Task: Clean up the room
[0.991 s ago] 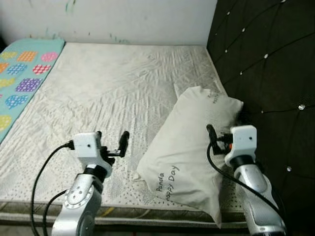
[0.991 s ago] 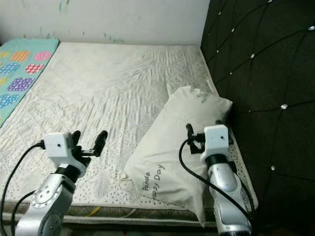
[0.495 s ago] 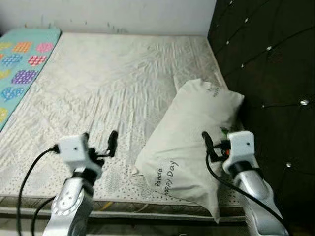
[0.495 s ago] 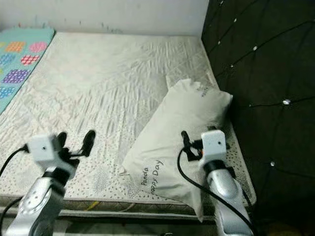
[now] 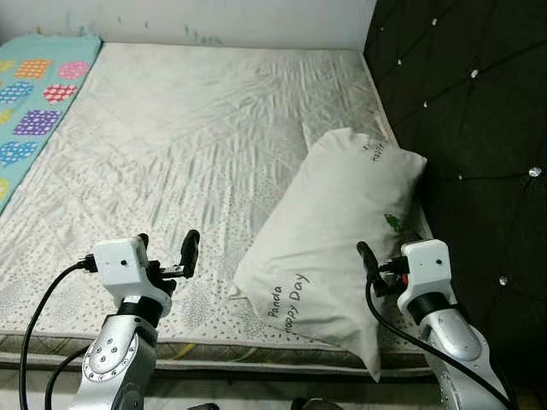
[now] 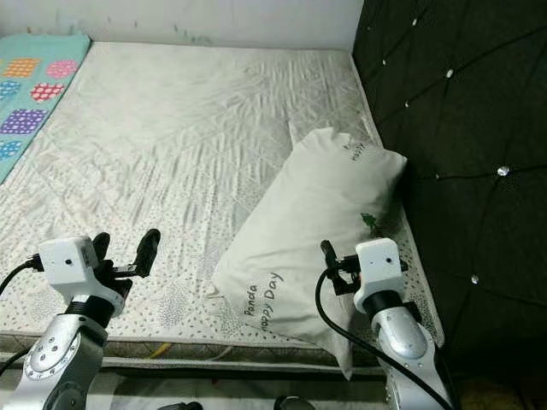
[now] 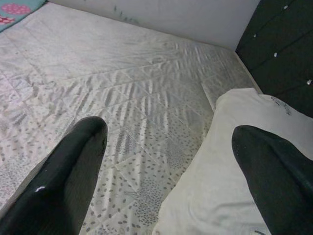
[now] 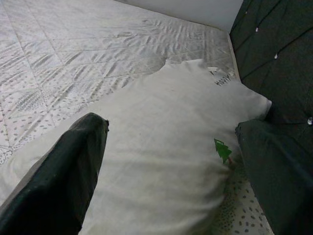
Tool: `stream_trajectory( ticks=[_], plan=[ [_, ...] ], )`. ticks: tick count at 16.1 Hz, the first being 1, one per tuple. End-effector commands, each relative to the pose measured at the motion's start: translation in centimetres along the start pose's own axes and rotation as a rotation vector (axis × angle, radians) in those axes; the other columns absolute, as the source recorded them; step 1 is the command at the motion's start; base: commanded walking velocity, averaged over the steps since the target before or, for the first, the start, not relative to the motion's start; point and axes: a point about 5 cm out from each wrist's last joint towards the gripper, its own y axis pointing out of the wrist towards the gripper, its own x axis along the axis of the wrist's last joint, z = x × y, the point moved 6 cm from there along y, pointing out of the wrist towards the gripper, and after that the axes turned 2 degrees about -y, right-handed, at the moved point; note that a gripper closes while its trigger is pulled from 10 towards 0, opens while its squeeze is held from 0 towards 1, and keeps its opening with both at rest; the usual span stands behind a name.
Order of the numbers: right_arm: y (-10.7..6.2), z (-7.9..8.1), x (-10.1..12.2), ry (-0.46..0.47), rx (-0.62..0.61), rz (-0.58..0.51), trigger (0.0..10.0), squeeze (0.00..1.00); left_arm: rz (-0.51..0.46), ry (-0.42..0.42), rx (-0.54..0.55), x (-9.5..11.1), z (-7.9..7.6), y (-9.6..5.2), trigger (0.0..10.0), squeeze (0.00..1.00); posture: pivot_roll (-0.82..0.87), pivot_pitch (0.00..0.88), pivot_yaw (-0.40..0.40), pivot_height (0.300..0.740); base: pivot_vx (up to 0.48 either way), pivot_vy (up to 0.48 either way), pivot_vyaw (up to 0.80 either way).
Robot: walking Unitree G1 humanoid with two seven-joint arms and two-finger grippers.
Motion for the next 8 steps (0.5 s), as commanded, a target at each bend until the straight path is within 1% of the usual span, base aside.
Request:
stream_trajectory(
  ticks=[1, 6, 8],
  plan=[
    [-0.31, -0.04, 0.08, -0.003, 0.003, 0.002, 10.0, 0.00, 0.006, 0.001, 0.009, 0.04, 0.15, -0.22, 10.0, 0.00, -0.04, 0.173, -0.004, 0.740, 0.000, 0.000, 0.00],
    [-0.20, 0.20, 0.12, -0.002, 0.012, 0.003, 10.0, 0.00, 0.005, 0.006, 0.006, 0.06, 0.14, 0.00, 10.0, 0.00, -0.04, 0.167, -0.002, 0.693, 0.000, 0.000, 0.00],
    [-0.09, 0.26, 0.21, 0.001, 0.016, -0.001, 10.0, 0.00, -0.009, 0.023, 0.023, 0.32, 0.32, 0.11, 10.0, 0.00, -0.04, 0.164, -0.003, 0.674, 0.000, 0.000, 0.00]
  ],
)
